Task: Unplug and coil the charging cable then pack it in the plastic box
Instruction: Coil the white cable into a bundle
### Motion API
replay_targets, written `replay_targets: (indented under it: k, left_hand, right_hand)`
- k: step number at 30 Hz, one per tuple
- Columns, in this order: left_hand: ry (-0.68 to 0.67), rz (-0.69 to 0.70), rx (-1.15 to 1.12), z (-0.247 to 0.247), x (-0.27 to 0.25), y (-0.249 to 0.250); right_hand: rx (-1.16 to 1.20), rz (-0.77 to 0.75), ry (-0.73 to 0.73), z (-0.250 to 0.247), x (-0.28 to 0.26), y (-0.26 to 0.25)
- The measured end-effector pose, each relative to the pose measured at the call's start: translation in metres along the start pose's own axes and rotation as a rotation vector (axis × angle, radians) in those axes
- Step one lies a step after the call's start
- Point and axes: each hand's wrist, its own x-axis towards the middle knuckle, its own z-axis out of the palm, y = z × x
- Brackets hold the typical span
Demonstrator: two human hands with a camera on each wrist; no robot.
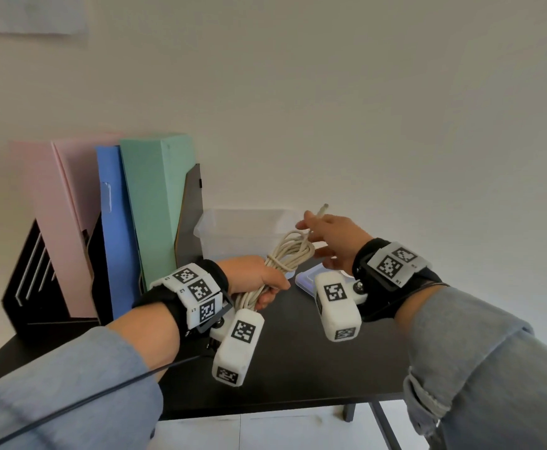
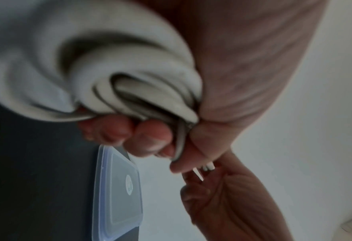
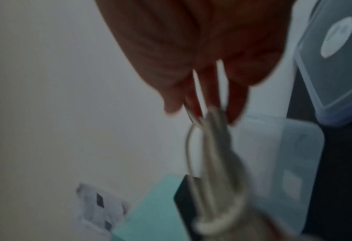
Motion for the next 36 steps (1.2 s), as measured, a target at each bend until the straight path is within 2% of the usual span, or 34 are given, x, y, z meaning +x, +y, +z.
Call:
replay_targets:
  k: [2, 3, 6, 10, 12, 16, 18, 25, 27, 34, 36]
  left_hand:
    - [-0.013, 0.014, -0.085, 0.0, 0.0, -0.002]
    - [-0.028, 0.03, -0.139, 0.0, -0.001, -0.002]
    - [-0.081, 0.047, -0.314, -0.005, -0.005, -0.004]
    - [-0.071, 0.095, -0.463, -0.024, -0.007, -0.018]
    - [-0.074, 0.076, -0.514, -0.033, -0.008, -0.026]
    - [-0.169, 0.014, -0.514, -0.04, -0.019, -0.039]
    - [-0.192, 0.03, -0.539, -0.043, -0.022, -0.043]
    - [-0.196, 0.061, -0.55, -0.025, -0.02, -0.041]
    - [-0.136, 0.058, -0.541, -0.013, -0.014, -0.038]
    - [0.282, 0.077, -0.533, 0.005, 0.015, -0.034]
    - [0.307, 0.104, -0.577, 0.004, 0.016, -0.034]
  right_hand:
    - [0.024, 0.021, -0.152, 0.004, -0.004, -0.004]
    - [0.02, 0.009, -0.165, 0.005, -0.003, -0.005]
    - [0.078, -0.009, -0.082, 0.006, 0.0, -0.009]
    - [0.232, 0.005, -0.002, -0.003, 0.002, -0.013]
    - [0.284, 0.024, 0.027, -0.004, 0.003, -0.012]
    - [0.444, 0.065, 0.108, -0.003, 0.006, -0.016]
    - [0.535, 0.097, 0.13, -0.003, 0.008, -0.018]
    - [0.643, 0.171, 0.126, 0.007, 0.006, -0.025]
    - [0.659, 0.149, 0.132, 0.01, 0.006, -0.03]
    - [0.709, 0.073, 0.159, 0.009, 0.003, -0.045]
    - [0.745, 0.067, 0.16, 0.006, 0.004, -0.047]
